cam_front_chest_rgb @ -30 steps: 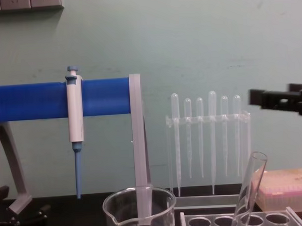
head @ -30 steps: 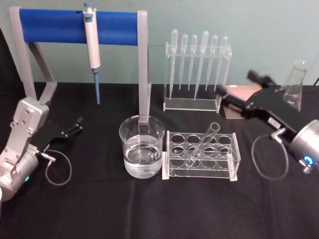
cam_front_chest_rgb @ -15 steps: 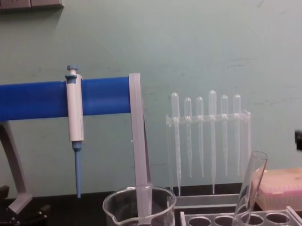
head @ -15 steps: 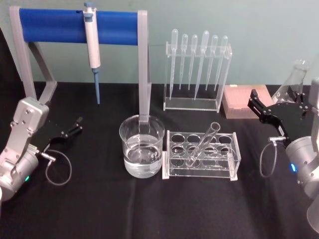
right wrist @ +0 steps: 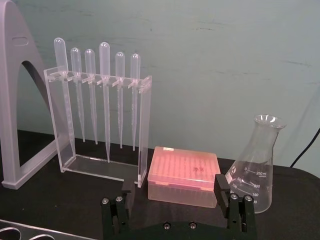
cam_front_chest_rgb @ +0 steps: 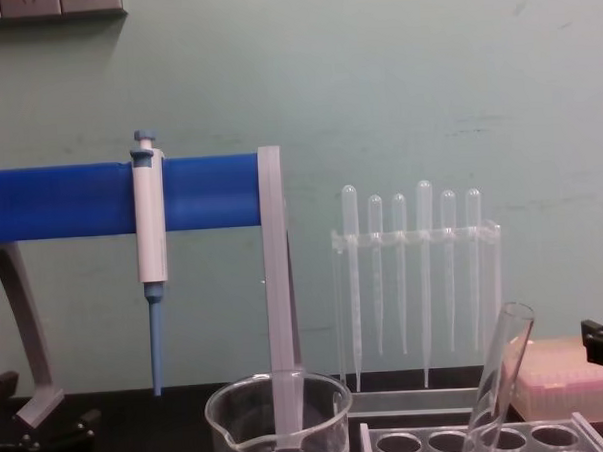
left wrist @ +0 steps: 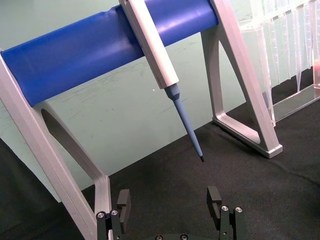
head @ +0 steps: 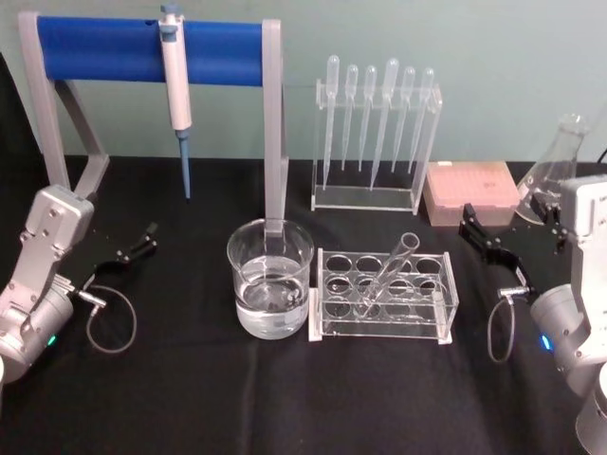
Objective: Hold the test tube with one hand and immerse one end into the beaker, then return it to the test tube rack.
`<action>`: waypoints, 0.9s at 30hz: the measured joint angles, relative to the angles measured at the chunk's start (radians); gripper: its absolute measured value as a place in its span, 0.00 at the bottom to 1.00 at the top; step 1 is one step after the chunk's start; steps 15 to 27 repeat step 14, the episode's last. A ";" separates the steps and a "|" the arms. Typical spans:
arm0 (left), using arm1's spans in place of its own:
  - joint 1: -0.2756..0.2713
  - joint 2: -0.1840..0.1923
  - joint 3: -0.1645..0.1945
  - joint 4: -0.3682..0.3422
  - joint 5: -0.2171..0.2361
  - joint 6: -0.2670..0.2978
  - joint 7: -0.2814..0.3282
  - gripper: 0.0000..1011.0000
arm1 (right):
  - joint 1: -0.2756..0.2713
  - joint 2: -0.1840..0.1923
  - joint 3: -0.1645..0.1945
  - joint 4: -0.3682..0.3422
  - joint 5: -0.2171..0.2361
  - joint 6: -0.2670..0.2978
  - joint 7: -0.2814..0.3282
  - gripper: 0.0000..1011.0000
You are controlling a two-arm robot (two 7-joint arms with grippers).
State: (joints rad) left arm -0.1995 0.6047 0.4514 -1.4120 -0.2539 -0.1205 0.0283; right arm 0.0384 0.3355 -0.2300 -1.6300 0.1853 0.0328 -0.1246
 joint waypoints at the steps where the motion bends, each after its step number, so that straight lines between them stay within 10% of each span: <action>1: 0.000 0.000 0.000 0.000 0.000 0.000 0.000 0.99 | 0.000 0.000 0.000 0.000 0.000 0.000 0.000 0.99; 27: 0.000 0.000 0.000 0.000 0.000 0.000 0.000 0.99 | 0.001 -0.001 0.001 -0.003 0.000 0.002 -0.008 0.99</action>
